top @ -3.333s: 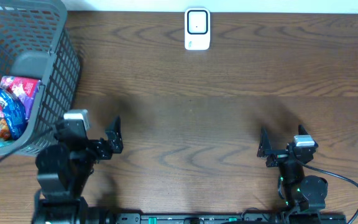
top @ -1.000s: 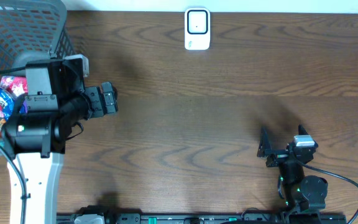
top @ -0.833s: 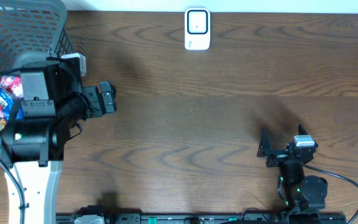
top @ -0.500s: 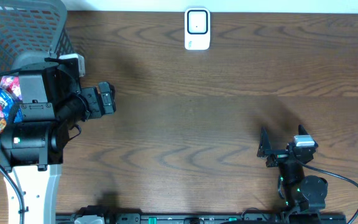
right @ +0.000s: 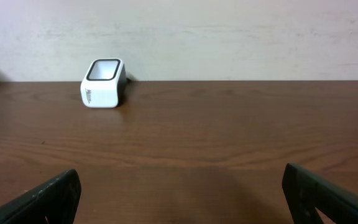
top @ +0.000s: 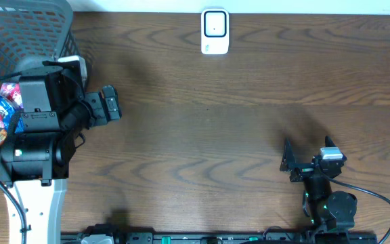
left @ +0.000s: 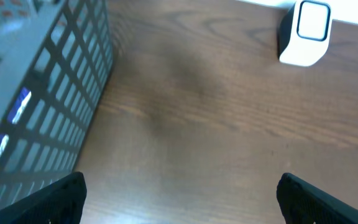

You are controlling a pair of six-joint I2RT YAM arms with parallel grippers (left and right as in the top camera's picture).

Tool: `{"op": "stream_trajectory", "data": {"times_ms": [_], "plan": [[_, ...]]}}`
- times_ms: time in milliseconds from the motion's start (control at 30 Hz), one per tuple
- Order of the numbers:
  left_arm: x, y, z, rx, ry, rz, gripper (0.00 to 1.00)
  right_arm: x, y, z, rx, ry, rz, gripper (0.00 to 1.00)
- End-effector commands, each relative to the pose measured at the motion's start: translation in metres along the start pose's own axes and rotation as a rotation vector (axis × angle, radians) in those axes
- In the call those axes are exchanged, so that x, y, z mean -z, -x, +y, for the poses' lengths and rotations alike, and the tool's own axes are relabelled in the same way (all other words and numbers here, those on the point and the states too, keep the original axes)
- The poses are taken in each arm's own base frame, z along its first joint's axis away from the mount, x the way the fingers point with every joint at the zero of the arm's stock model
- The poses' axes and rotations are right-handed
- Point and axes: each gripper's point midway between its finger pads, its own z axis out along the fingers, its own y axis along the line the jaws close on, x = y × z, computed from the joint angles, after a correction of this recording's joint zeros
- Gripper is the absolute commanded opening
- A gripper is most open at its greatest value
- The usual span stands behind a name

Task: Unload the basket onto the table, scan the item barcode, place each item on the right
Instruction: 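Move the left gripper over the grey basket and lower inside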

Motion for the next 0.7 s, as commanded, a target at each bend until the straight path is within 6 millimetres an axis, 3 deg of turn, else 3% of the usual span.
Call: {"op": "stream_trajectory", "data": {"times_ms": [0, 167, 333, 467, 667], "plan": [[0.008, 0.016, 0.002, 0.013, 0.012, -0.061, 0.98, 0.000, -0.001, -0.002, -0.014, -0.010, 0.001, 0.99], [0.029, 0.044, 0.022, 0.062, 0.060, -0.154, 0.98, 0.000, -0.001, -0.002, -0.014, -0.010, 0.001, 0.99], [0.049, 0.069, 0.085, 0.248, 0.222, -0.269, 0.98, 0.000, -0.001, -0.002, -0.014, -0.010, 0.001, 0.99], [0.044, 0.085, 0.129, 0.373, 0.298, -0.334, 0.98, 0.000, -0.001, -0.002, -0.014, -0.010, 0.001, 0.99], [0.017, 0.102, 0.154, 0.432, 0.197, -0.251, 0.98, 0.000, -0.001, -0.002, -0.014, -0.010, 0.001, 0.99]]}}
